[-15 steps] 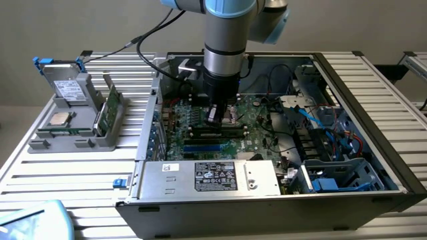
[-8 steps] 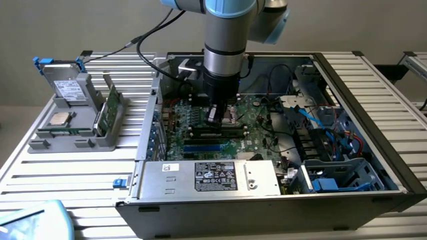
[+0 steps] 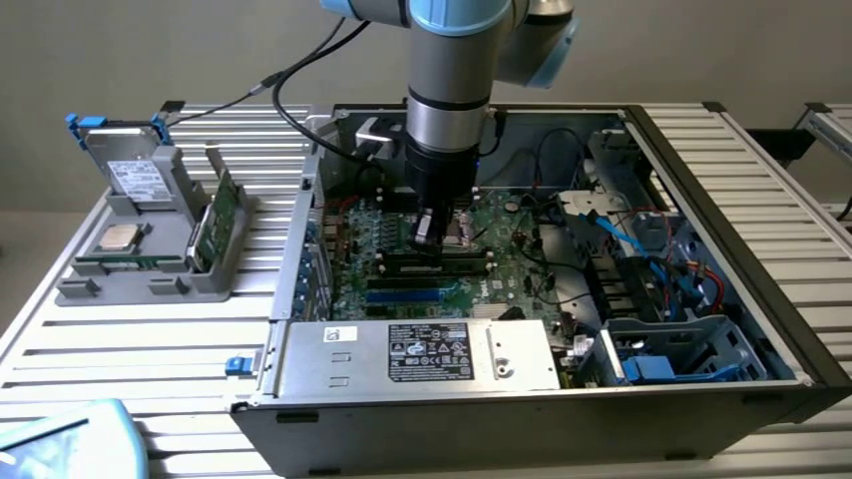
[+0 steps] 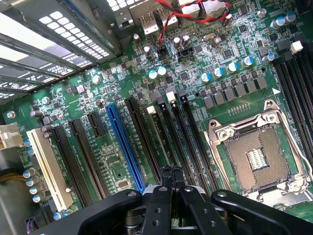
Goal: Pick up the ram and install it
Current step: 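Press down the ram until it locks into place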
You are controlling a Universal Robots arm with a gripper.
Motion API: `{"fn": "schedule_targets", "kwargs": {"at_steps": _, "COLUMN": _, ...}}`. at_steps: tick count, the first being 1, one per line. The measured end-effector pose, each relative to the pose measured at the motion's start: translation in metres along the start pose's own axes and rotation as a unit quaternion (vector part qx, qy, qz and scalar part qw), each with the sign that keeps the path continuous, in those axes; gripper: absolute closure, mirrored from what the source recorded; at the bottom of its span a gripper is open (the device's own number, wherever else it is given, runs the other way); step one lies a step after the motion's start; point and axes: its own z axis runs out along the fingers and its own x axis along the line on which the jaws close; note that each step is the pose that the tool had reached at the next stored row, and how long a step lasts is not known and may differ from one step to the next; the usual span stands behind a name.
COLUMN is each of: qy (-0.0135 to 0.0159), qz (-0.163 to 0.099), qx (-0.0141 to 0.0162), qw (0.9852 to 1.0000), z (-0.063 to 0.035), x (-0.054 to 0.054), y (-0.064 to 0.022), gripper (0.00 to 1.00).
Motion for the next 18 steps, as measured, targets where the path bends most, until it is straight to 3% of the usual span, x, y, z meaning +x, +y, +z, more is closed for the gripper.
{"fn": "schedule_targets", "kwargs": {"at_steps": 18, "qy": 0.0, "qz": 0.0, "qx": 0.0, "qw": 1.0, "z": 0.0, "x": 0.0, "y": 0.0, "gripper": 0.89}}
